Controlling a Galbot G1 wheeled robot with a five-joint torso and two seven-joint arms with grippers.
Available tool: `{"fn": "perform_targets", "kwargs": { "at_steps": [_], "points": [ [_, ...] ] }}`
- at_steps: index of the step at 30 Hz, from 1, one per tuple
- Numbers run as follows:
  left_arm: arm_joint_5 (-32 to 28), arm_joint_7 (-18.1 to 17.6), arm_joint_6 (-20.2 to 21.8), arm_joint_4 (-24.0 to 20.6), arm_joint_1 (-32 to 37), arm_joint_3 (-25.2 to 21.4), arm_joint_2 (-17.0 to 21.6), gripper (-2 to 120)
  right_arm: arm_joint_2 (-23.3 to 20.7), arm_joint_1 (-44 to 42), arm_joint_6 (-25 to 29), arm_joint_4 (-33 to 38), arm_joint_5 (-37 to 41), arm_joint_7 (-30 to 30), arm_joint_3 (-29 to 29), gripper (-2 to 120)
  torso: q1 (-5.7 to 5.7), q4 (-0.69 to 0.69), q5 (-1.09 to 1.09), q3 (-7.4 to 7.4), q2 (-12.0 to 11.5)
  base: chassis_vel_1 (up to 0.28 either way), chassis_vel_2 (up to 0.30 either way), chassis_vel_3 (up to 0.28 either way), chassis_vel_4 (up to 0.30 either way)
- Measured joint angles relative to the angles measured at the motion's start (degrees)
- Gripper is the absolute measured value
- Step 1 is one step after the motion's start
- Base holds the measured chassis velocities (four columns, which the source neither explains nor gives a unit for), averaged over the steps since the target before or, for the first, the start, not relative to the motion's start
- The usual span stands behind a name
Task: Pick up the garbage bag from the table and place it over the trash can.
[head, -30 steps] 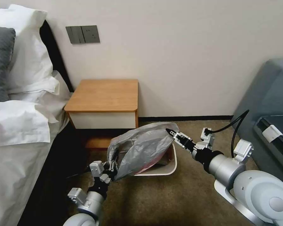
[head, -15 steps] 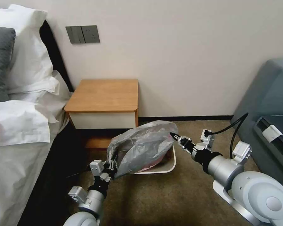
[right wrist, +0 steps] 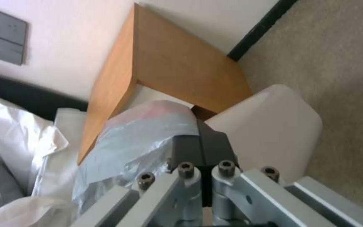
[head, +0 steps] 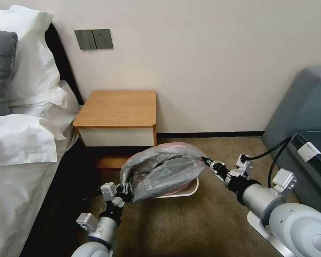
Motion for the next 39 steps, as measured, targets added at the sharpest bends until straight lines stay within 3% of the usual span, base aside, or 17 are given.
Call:
{"fn": "perform_targets", "kwargs": {
  "at_steps": [8, 17, 25, 37, 39],
  "points": [
    [0.1, 1.6, -0.5, -0.2, 1.1, -0.4, 0.4, 5, -0.8, 2.5, -0.1, 0.0, 0.1, -0.8, -0.4, 0, 0.00, 0.01, 0.00, 0.00, 0.0, 0.000, 0.000, 0.000, 0.000],
    [0.4, 2.9, -1.3, -0.8, 2.4, -0.5, 0.2, 5, -0.5, 2.6, -2.9, -0.3, 2.5, 3.5, 0.0, 0, 0.00, 0.01, 0.00, 0.00, 0.0, 0.000, 0.000, 0.000, 0.000],
    [-0.5, 2.3, -1.0, -1.0, 2.5, -0.5, 0.0, 5, -1.7, 1.2, -8.0, 0.1, 5.6, 8.6, 1.7, 30, 0.00, 0.00, 0.00, 0.00, 0.0, 0.000, 0.000, 0.000, 0.000],
    [-1.0, 2.3, -0.9, -1.3, 2.7, -0.6, 0.2, 5, -1.3, 0.4, -10.1, 0.1, 10.7, 16.2, 3.4, 74, 0.00, 0.01, 0.00, 0.00, 0.0, 0.000, 0.000, 0.000, 0.000],
    [-1.0, 2.3, -0.9, -1.3, 2.7, -0.6, 0.2, 5, -1.3, 0.3, -10.2, 0.1, 10.9, 16.6, 3.4, 77, 0.00, 0.00, 0.00, 0.00, 0.0, 0.000, 0.000, 0.000, 0.000]
  ]
}}
